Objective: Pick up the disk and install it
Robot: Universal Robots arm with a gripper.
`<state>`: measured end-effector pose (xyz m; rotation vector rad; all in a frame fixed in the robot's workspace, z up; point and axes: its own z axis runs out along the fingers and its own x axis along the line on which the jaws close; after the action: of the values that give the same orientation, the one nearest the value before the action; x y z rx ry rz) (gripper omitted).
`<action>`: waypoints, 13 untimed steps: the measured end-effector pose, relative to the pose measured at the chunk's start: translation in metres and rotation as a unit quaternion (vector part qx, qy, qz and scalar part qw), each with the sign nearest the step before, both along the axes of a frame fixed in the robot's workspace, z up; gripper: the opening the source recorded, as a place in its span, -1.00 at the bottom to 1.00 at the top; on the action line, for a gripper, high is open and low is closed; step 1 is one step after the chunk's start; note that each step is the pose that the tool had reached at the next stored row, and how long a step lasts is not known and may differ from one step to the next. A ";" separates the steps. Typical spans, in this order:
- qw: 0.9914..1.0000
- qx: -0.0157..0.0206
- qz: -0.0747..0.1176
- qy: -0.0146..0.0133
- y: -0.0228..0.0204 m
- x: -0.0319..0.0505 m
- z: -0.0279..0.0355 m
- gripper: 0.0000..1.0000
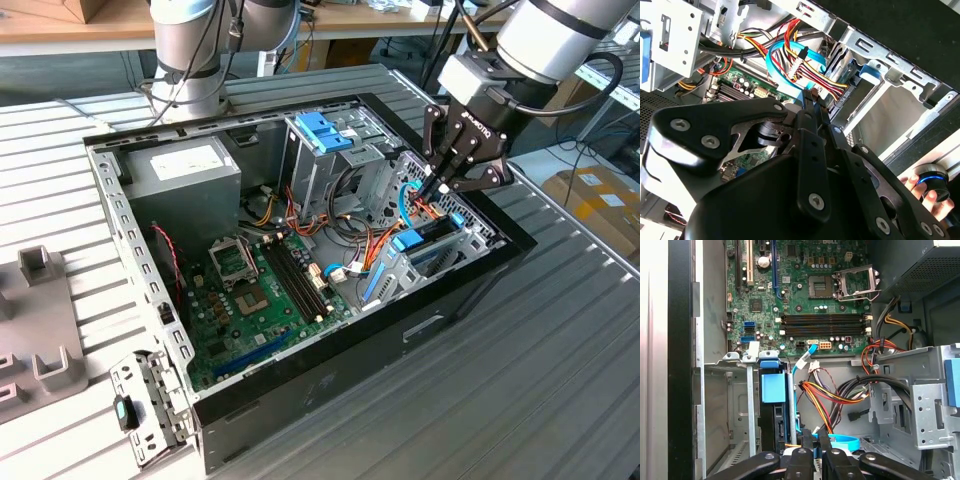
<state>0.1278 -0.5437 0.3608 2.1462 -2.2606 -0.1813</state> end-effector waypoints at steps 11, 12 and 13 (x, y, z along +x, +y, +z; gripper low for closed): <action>1.000 0.001 0.000 0.000 -0.0059 -0.0097 0.0000 -0.68; 1.000 0.001 0.000 0.000 -0.0062 -0.0103 0.0000 -0.68; 1.000 0.001 0.000 0.000 -0.0068 -0.0112 0.0000 -0.68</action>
<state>0.1166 -0.5505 0.3607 2.1473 -2.2616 -0.1843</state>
